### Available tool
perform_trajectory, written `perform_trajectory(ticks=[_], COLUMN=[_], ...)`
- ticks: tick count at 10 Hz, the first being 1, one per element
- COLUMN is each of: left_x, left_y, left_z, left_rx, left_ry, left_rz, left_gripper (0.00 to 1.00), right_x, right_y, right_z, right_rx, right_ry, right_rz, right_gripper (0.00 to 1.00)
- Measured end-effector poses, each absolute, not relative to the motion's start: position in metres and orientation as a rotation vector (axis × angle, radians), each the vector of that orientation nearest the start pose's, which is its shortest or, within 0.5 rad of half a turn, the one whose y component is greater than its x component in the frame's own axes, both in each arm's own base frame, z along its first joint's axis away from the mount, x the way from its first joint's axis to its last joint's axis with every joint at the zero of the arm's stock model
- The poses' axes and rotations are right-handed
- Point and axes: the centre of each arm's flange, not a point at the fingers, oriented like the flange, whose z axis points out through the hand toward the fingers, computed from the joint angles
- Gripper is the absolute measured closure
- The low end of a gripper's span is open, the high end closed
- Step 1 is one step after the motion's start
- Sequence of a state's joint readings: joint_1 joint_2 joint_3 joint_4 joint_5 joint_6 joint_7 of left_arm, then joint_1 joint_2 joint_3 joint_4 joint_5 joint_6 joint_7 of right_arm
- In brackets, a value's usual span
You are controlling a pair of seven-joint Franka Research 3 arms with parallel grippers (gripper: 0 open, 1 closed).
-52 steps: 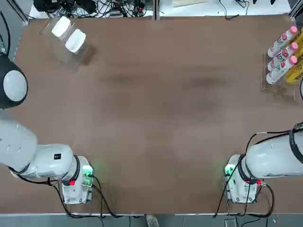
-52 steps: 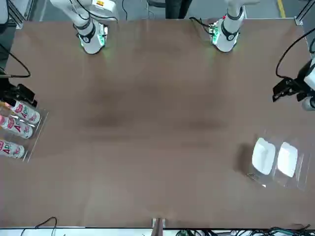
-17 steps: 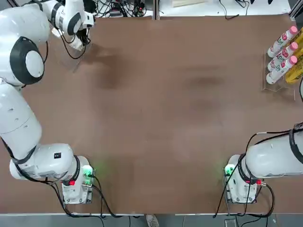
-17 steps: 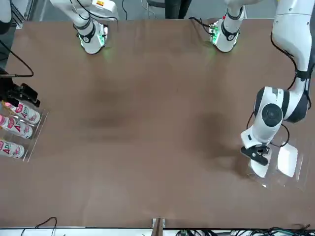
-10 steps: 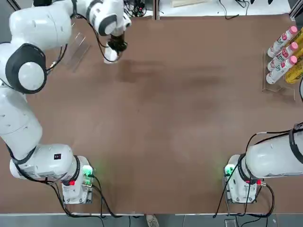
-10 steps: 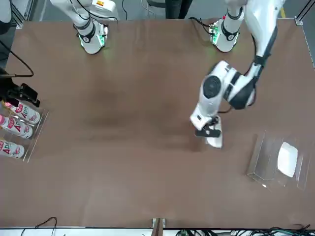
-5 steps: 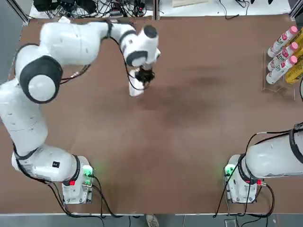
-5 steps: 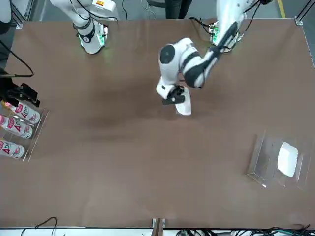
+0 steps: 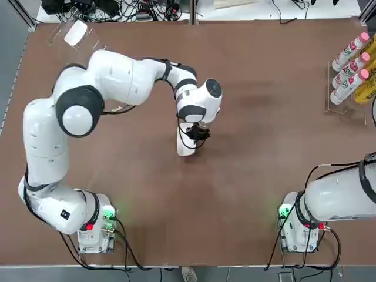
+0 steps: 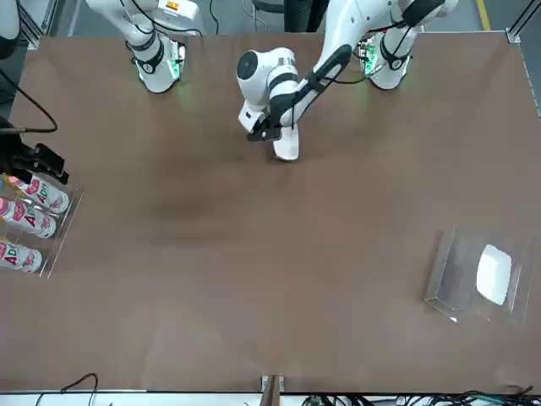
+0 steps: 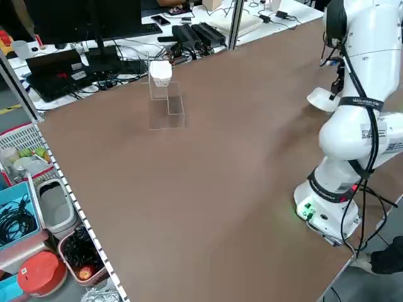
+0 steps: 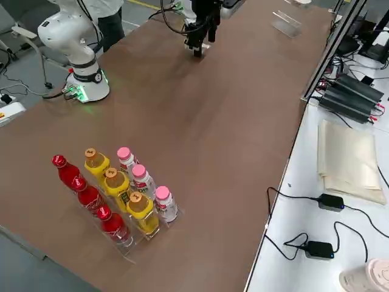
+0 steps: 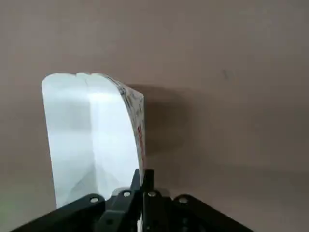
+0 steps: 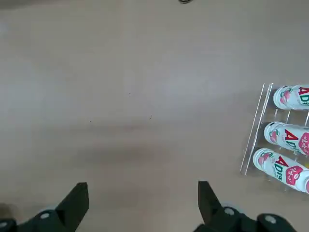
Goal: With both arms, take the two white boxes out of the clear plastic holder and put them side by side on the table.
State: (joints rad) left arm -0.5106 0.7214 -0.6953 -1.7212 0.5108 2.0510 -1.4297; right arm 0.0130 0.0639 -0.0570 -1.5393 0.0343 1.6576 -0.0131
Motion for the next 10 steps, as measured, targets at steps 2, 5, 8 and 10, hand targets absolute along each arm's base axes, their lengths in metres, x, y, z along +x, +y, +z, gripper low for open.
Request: perform_trajectory(ticks=[2, 5, 8, 10], left_x=[0.343, 0.393, 0.408, 0.412], left_y=[-0.585, -0.584, -0.598, -0.602], left_z=[0.236, 0.236, 0.228, 0.224], left_rx=[-3.016, -3.034, -3.036, -3.063], left_ry=[-0.036, -0.013, 0.068, 0.134], left_rz=[0.029, -0.033, -0.113, -0.118], left_gripper=[0.98, 0.98, 0.98, 0.96], right_x=[0.582, 0.582, 0.582, 0.582], right_y=[-0.021, -0.021, -0.021, -0.021], right_z=[0.611, 0.611, 0.611, 0.611], right_rx=[-3.111, -3.111, -3.111, -3.111], right_ry=[0.051, 0.051, 0.051, 0.051], right_rz=[-0.086, -0.086, -0.086, -0.086], right_gripper=[0.0, 0.0, 0.0, 0.0])
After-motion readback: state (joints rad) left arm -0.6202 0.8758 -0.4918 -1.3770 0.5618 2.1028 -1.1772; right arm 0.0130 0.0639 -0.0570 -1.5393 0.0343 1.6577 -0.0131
